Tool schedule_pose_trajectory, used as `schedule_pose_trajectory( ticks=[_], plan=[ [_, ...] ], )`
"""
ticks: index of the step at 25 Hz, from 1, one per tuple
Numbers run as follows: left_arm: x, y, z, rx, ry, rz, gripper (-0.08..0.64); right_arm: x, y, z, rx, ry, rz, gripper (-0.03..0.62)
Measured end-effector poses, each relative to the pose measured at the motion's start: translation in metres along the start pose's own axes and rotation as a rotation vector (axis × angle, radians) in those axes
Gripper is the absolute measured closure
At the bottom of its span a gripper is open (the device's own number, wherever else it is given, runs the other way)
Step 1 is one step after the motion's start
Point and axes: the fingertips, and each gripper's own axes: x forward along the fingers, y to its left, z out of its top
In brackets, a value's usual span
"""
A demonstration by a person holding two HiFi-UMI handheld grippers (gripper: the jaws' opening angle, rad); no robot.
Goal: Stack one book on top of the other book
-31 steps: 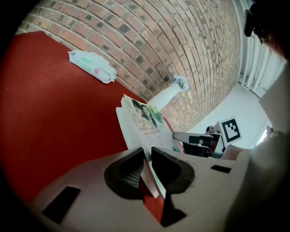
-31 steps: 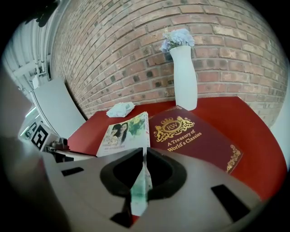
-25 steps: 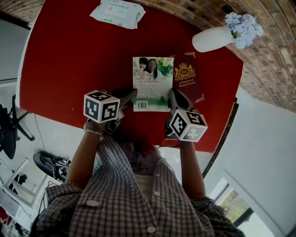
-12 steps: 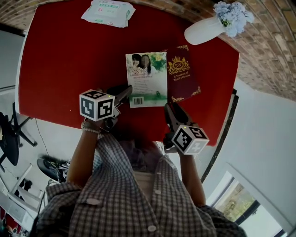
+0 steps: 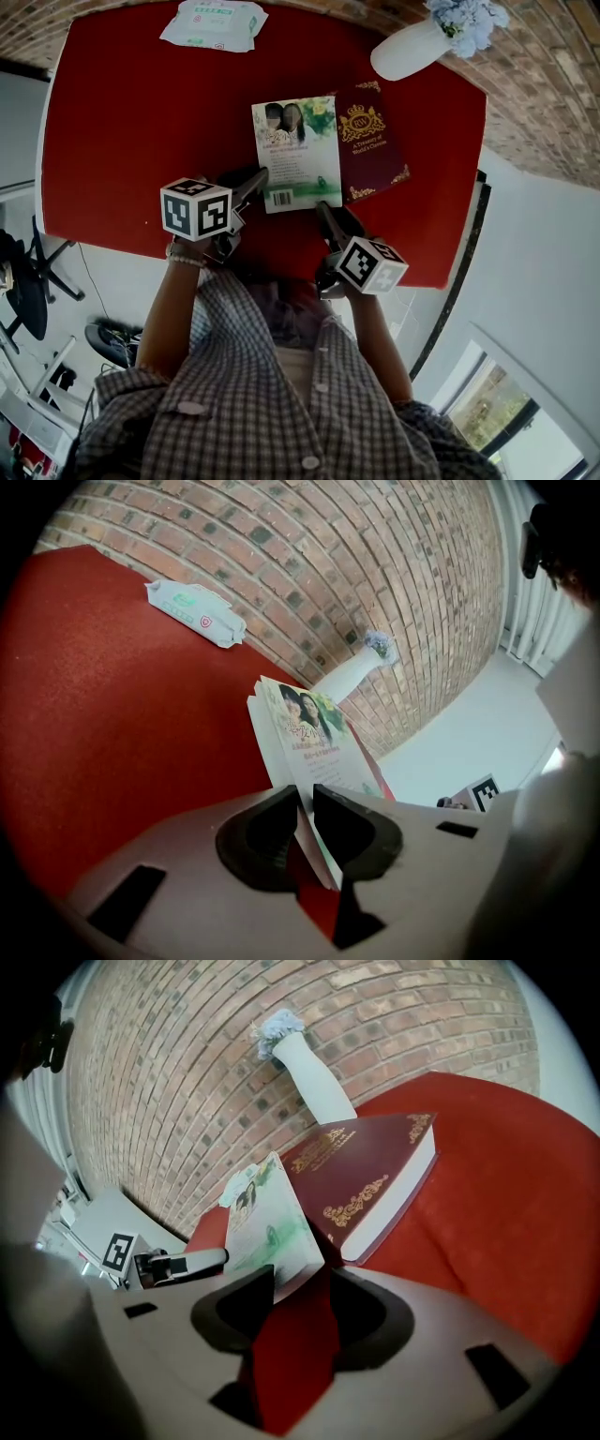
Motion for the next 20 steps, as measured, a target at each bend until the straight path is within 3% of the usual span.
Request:
schedule_pose_trajectory(
  ticks=[8,13,20],
  plan=[
    [0.001,0.000,-0.001,0.008,-0.002,0.007,0.500,0.006,0.005,0.004,0.070,-0.087,0.054,0.448],
    [-0.001,-0.001,-0.001,0.032,-0.022,0.031,0.500,-0.002,0.012,0.007,0.049,-0.108,0.066,0.469],
    [-0.001,-0.001,-0.002,-0.067,-0.075,0.018,0.503,-0.021,0.037,0.022,-0.019,-0.160,0.110,0.506]
  ],
)
